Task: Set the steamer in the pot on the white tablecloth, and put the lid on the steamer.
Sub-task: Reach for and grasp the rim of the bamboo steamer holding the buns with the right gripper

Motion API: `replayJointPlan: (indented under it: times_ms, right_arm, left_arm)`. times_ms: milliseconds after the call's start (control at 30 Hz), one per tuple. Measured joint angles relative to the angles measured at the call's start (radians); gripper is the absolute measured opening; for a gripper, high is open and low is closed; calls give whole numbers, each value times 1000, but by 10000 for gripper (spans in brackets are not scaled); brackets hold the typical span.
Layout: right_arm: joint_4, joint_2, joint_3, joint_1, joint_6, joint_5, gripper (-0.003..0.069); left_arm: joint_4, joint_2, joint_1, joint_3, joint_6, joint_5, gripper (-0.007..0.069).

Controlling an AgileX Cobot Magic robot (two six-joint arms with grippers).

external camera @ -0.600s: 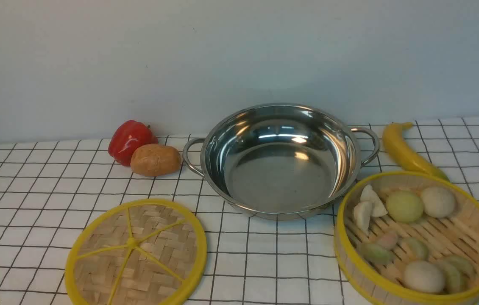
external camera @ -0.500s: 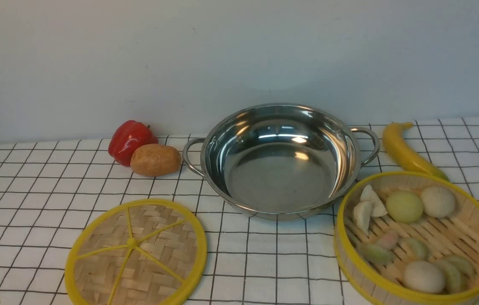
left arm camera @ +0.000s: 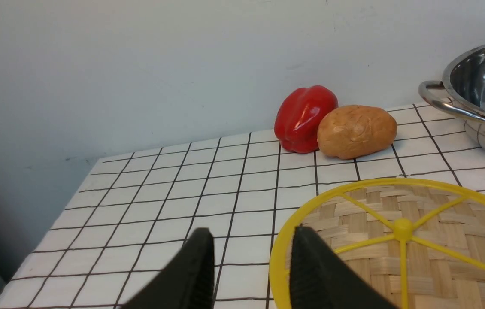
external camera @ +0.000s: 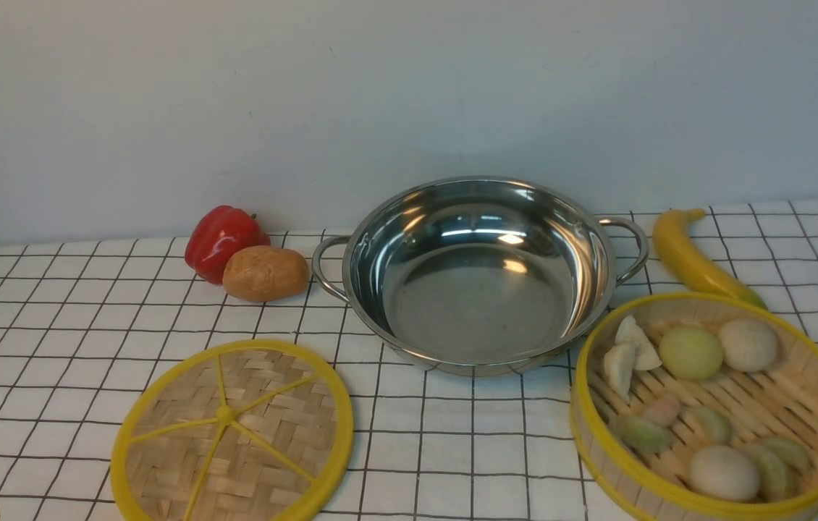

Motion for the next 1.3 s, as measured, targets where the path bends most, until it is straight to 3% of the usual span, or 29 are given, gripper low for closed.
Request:
replayJointPlan:
  times_ms: [667, 833, 900, 1033, 1300]
  right_arm:
    - [28, 0, 0, 0, 26, -1, 240]
    - [209, 0, 0, 0, 164, -21, 240]
    - [367, 0, 0, 0, 273, -23, 240]
    - [541, 0, 0, 0, 357, -23, 240]
    - [599, 0, 0, 0, 363, -42, 240]
  left_arm:
    - [-24, 0, 0, 0, -1, 0, 243]
    - [-194, 0, 0, 0, -57, 0, 243]
    - [-341, 0, 0, 0, -110, 0, 243]
    - [-551, 0, 0, 0, -156, 0, 243]
    - [-651, 0, 0, 0, -166, -12, 243]
